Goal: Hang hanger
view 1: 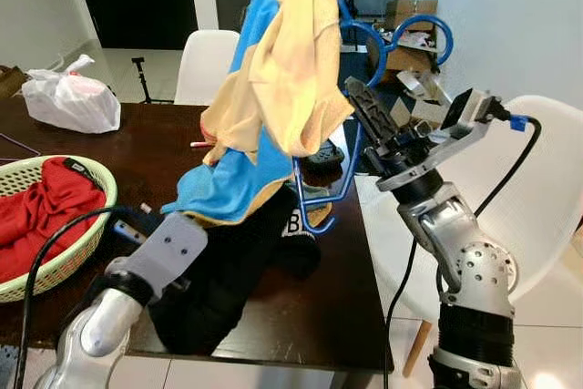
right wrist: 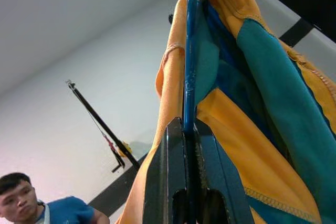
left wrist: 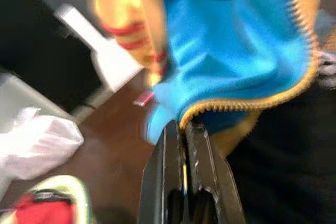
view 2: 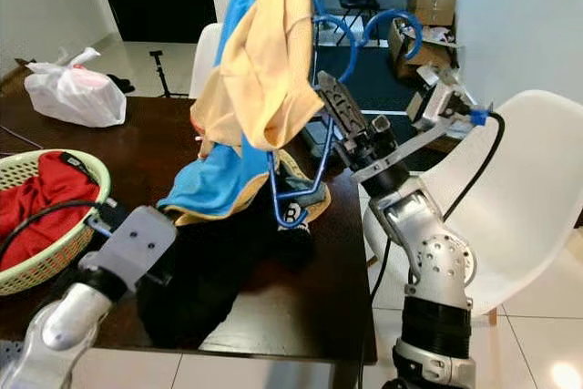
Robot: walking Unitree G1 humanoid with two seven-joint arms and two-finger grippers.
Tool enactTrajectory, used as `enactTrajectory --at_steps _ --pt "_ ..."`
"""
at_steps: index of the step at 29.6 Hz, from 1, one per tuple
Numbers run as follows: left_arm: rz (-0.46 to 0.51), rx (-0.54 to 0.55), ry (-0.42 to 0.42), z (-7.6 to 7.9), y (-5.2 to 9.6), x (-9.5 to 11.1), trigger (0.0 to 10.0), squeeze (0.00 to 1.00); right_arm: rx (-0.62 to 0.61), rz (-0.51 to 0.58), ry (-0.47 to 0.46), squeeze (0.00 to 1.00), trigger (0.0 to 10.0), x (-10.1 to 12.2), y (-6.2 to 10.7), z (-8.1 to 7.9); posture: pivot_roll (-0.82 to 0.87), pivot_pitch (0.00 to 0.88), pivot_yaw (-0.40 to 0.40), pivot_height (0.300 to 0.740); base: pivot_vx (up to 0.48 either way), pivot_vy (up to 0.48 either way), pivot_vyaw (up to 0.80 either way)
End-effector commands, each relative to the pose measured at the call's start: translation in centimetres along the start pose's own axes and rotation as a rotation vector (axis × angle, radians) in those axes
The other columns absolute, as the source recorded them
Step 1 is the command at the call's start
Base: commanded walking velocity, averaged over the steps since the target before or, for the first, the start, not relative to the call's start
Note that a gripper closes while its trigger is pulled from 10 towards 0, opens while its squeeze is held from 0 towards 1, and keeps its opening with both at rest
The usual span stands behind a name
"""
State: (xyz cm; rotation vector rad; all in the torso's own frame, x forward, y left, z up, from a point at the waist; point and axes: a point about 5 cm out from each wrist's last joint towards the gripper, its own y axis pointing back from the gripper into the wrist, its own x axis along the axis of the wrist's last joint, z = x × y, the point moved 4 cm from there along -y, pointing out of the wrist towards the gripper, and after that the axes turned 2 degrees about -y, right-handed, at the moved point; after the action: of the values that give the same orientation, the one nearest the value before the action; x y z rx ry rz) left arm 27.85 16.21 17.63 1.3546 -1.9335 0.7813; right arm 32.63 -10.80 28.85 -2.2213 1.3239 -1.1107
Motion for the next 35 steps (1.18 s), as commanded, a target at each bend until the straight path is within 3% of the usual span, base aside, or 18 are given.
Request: enactTrajectory --at_steps 1,2,3,4,5,6,10,12,13,15,16,17,19,20,22,23,29,35 --pt "0.037 -0.192 0.058 1.7 0.1 1.6 10.0 1.0 0.004 0.014 0.018 0.0 10.0 0.3 -0.2 -0.2 0.15 0.0 -0.017 0.74 0.0 0.0 0.0" --pt "0.037 -0.192 0.058 1.7 0.1 1.6 10.0 1.0 0.004 0.014 0.018 0.0 10.0 0.3 -0.2 -0.2 0.15 0.0 -0.017 0.74 0.0 0.0 0.0" --pt "0.04 -0.332 0.072 3.0 0.6 2.2 10.0 1.0 0.0 0.016 0.02 0.0 10.0 0.4 -0.3 -0.1 0.15 0.0 -0.017 0.74 0.0 0.0 0.0" --pt "0.04 -0.332 0.072 3.0 0.6 2.2 10.0 1.0 0.0 0.016 0.02 0.0 10.0 0.4 -0.3 -0.1 0.15 0.0 -0.017 0.74 0.0 0.0 0.0" --pt "0.039 -0.423 0.078 3.9 1.2 2.5 10.0 1.0 -0.003 0.016 0.021 0.0 10.0 0.4 -0.4 0.0 0.15 0.0 -0.018 0.74 0.0 0.0 0.0" --pt "0.039 -0.423 0.078 3.9 1.2 2.5 10.0 1.0 -0.003 0.016 0.021 0.0 10.0 0.4 -0.4 0.0 0.15 0.0 -0.018 0.74 0.0 0.0 0.0" --pt "0.019 -0.625 0.084 4.8 3.1 3.6 10.0 1.0 -0.006 0.012 0.026 0.0 10.0 0.4 -0.4 0.1 0.15 0.001 -0.021 0.74 0.0 0.0 0.0" --pt "0.029 -0.61 0.074 4.2 3.0 4.0 10.0 1.0 -0.006 0.011 0.027 0.0 10.0 0.4 -0.4 0.1 0.15 0.003 -0.021 0.74 0.0 0.0 0.0" --pt "0.04 -0.54 0.035 2.7 2.1 4.4 10.0 1.0 -0.006 0.009 0.029 0.0 10.0 0.4 -0.4 0.2 0.15 0.003 -0.022 0.74 0.0 0.0 0.0" --pt "0.04 -0.54 0.035 2.7 2.1 4.4 10.0 1.0 -0.006 0.009 0.029 0.0 10.0 0.4 -0.4 0.2 0.15 0.003 -0.022 0.74 0.0 0.0 0.0" --pt "0.049 -0.484 0.008 1.7 1.5 4.7 10.0 1.0 -0.006 0.007 0.03 0.0 10.0 0.4 -0.4 0.2 0.15 0.003 -0.022 0.74 0.0 0.0 0.0" --pt "0.065 -0.32 -0.114 -1.3 0.0 4.8 10.0 1.0 0.001 -0.009 0.031 0.0 10.0 0.1 -0.3 0.1 0.15 0.005 -0.023 0.74 0.0 0.0 0.0" --pt "0.077 -0.124 -0.304 -4.9 -1.5 5.1 10.0 1.0 0.015 -0.034 0.031 0.0 10.0 -0.3 -0.2 -0.1 0.15 0.004 -0.032 0.74 0.0 0.0 0.0" --pt "0.082 -0.069 -0.371 -5.9 -1.9 5.2 10.0 1.0 0.02 -0.043 0.03 0.0 10.0 -0.5 -0.2 -0.1 0.15 0.004 -0.032 0.74 0.0 0.0 0.0" --pt "0.1 -0.061 -0.43 -6.1 -2.4 5.5 10.0 1.0 0.023 -0.05 0.028 0.0 10.0 -0.8 -0.2 -0.2 0.15 0.002 -0.033 0.74 0.0 0.0 0.0" --pt "0.126 -0.073 -0.472 -5.9 -3.1 5.8 10.0 0.05 0.035 -0.059 0.023 0.0 10.0 -1.0 -0.3 -0.4 0.15 0.0 -0.029 0.74 0.0 0.0 0.0" --pt "0.195 -0.142 -0.536 -5.0 -5.4 7.0 10.0 0.0 0.091 -0.103 0.026 0.0 10.0 -2.0 -0.3 -1.5 0.13 0.0 -0.017 0.74 0.0 0.0 0.0" --pt "0.2 -0.195 -0.556 -4.2 -6.4 6.5 10.0 0.0 0.128 -0.123 0.034 0.0 10.0 -2.4 -0.1 -2.3 0.12 0.0 -0.005 0.74 0.0 0.0 0.0"
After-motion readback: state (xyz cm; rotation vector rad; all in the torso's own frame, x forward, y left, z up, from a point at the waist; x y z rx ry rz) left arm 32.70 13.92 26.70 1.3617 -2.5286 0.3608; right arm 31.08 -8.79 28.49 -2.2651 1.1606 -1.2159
